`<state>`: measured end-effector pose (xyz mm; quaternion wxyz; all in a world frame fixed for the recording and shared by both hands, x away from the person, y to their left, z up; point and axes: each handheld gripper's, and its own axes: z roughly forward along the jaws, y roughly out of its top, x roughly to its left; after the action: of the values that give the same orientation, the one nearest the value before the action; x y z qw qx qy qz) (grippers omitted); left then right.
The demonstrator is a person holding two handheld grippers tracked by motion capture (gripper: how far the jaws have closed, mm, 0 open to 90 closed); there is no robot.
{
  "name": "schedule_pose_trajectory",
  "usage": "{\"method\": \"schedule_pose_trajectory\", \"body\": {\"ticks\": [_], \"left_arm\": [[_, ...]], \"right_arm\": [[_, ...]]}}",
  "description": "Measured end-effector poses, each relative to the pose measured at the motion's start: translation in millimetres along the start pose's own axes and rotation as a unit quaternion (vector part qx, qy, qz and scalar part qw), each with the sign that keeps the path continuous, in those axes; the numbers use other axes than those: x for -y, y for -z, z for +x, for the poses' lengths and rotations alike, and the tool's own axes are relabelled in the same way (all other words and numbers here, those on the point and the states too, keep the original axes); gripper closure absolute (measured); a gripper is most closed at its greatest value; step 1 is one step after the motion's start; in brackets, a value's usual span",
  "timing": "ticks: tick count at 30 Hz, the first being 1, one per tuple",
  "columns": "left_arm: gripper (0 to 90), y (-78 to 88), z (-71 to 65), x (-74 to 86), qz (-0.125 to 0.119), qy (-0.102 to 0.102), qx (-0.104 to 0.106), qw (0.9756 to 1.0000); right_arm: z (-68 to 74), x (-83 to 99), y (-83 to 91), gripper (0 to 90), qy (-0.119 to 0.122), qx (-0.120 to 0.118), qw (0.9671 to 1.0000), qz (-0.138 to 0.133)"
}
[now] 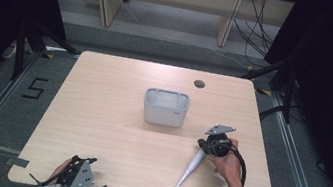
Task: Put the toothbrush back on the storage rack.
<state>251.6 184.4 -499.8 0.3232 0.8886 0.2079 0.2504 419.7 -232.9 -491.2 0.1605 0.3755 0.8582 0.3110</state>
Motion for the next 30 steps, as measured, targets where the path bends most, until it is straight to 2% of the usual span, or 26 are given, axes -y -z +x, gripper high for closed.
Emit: {"method": "schedule_pose_trajectory", "body": {"ticks": [1, 2, 5, 6, 7, 8, 10, 12, 13, 16, 17, 18, 21, 24, 25, 26, 27, 30], "left_arm": [[15.1, -0.3, -0.2, 0.2, -0.002, 0.0, 0.0, 1.0], [15.1, -1.0, -0.8, 0.2, -0.005, 0.005, -0.003, 1.0], [15.0, -0.2, -0.2, 0.1, -0.001, 0.0, 0.0, 1.0], [15.0, -1.3, -0.7, 0.3, -0.005, 0.005, -0.003, 1.0], [15.1, -2.2, -1.4, 0.5, -0.007, 0.006, -0.012, 0.9999], [15.0, -2.0, -1.6, 0.5, -0.006, 0.005, -0.008, 0.9999], [15.1, -1.6, -1.4, 0.4, -0.003, 0.004, -0.004, 1.0], [15.1, -1.6, -1.3, 0.5, -0.003, 0.004, -0.004, 1.0], [15.1, -1.5, -1.0, 0.5, -0.002, 0.003, -0.005, 1.0], [15.1, -1.6, -1.1, 0.5, -0.002, 0.003, -0.004, 1.0], [15.1, -1.7, -1.3, 0.5, -0.003, 0.004, -0.004, 1.0], [15.1, -1.7, -1.4, 0.4, -0.003, 0.003, -0.004, 1.0], [15.0, -1.9, -1.5, 0.5, -0.002, 0.004, -0.004, 1.0], [15.1, -1.7, -1.3, 0.6, -0.001, 0.004, -0.003, 1.0], [15.0, -1.7, -1.3, 0.6, -0.001, 0.004, -0.003, 1.0], [15.1, -1.8, -1.2, 0.6, -0.001, 0.004, -0.003, 1.0], [15.1, -1.8, -1.2, 0.7, 0.0, 0.004, -0.003, 1.0], [15.0, -1.8, -1.4, 0.7, -0.001, 0.004, -0.003, 1.0]], "right_arm": [[-1.0, 2.5, 3.3, 88.1, -0.007, 0.001, 0.9999, 0.008], [-1.0, 2.5, 3.3, 88.1, -0.007, 0.001, 0.9999, 0.008], [-3.6, 7.1, 5.8, 88.1, -0.007, 0.007, 0.9999, 0.005], [-1.3, 8.3, 7.8, 88.0, -0.027, 0.004, 0.9996, 0.011], [-5.2, 9.9, 9.2, 88.0, -0.005, 0.007, 0.9998, 0.017], [-4.7, 12.0, 8.9, 88.0, -0.01, 0.01, 0.9998, 0.011], [-4.4, 16.3, 13.9, 87.8, -0.019, 0.001, 0.9994, 0.03], [-3.7, 18.0, 15.6, 87.7, -0.025, 0.001, 0.9991, 0.034], [-3.8, 20.2, 15.8, 87.7, -0.025, 0.007, 0.9993, 0.025], [-6.1, 26.9, 21.3, 87.6, -0.029, 0.009, 0.9992, 0.028], [-7.6, 28.0, 23.7, 87.6, -0.027, 0.007, 0.999, 0.036], [-7.7, 30.4, 24.0, 87.5, -0.031, 0.011, 0.9991, 0.028], [-9.0, 34.3, 30.2, 87.5, -0.04, 0.009, 0.9984, 0.039], [-10.2, 39.1, 33.2, 87.5, -0.04, 0.01, 0.9986, 0.033], [-10.0, 40.4, 33.7, 87.4, -0.043, 0.016, 0.9985, 0.028], [-7.7, 40.8, 36.4, 87.4, -0.058, 0.013, 0.9976, 0.036], [-10.2, 43.5, 37.7, 87.2, -0.045, 0.016, 0.9985, 0.026], [-11.1, 45.6, 40.4, 87.1, -0.046, 0.016, 0.9983, 0.03]]}}
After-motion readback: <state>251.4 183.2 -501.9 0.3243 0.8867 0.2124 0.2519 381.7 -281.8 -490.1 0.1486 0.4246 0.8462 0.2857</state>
